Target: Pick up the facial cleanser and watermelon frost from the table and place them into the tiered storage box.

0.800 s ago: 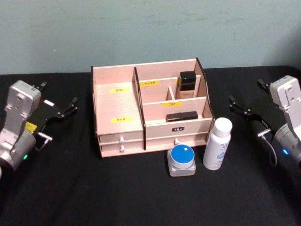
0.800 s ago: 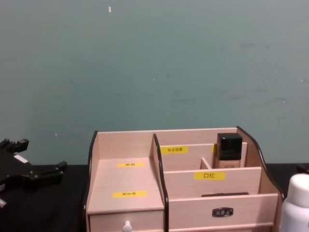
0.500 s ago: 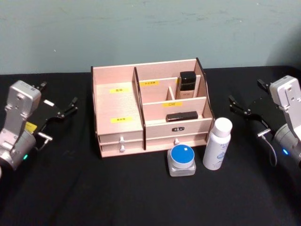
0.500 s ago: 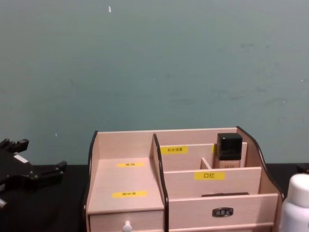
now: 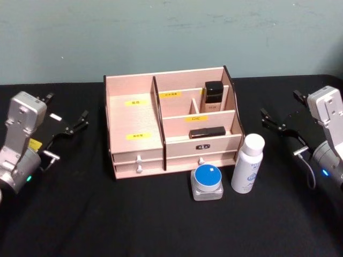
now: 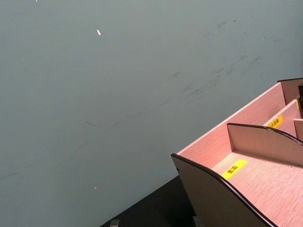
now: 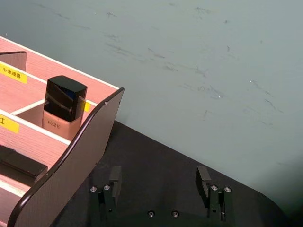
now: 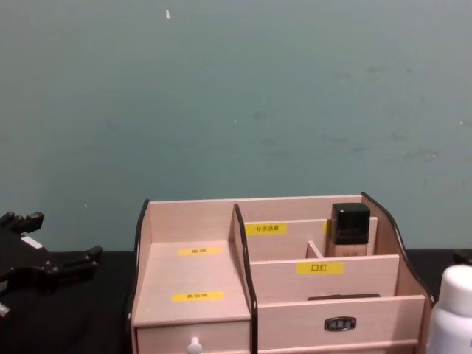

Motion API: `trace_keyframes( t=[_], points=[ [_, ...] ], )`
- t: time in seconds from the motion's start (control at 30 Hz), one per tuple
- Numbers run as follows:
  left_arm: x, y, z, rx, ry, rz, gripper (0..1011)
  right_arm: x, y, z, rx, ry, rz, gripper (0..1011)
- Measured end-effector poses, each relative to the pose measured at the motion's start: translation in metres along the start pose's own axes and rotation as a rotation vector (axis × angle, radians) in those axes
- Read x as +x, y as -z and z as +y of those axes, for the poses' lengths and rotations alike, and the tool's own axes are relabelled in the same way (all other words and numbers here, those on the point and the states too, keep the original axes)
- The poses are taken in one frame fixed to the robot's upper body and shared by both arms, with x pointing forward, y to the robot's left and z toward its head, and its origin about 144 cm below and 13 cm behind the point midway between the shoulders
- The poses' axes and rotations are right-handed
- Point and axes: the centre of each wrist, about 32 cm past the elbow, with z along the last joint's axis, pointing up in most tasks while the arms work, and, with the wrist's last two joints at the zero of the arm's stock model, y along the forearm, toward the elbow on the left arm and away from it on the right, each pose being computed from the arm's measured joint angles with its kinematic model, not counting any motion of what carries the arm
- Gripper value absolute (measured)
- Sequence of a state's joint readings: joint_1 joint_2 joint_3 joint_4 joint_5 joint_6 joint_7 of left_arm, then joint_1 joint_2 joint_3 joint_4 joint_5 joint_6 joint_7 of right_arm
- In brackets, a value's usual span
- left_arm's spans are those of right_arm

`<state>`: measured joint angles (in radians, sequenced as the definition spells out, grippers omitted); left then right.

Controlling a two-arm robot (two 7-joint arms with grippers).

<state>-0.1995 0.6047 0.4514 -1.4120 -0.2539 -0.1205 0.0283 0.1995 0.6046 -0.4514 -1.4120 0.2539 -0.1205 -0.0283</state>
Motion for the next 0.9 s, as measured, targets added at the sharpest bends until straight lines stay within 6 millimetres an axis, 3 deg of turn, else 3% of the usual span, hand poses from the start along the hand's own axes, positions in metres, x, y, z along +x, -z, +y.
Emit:
trace_keyframes(
  t=[0.6,0.9],
  points=[
    [0.0,0.0,0.0,0.0,0.0,0.0,1001,0.001,0.0,0.0,0.001,-0.004,0.006,1002],
    [0.0,0.0,0.0,0.0,0.0,0.0,1001,0.006,-0.012,-0.017,0.017,-0.04,0.018,1002]
  ],
)
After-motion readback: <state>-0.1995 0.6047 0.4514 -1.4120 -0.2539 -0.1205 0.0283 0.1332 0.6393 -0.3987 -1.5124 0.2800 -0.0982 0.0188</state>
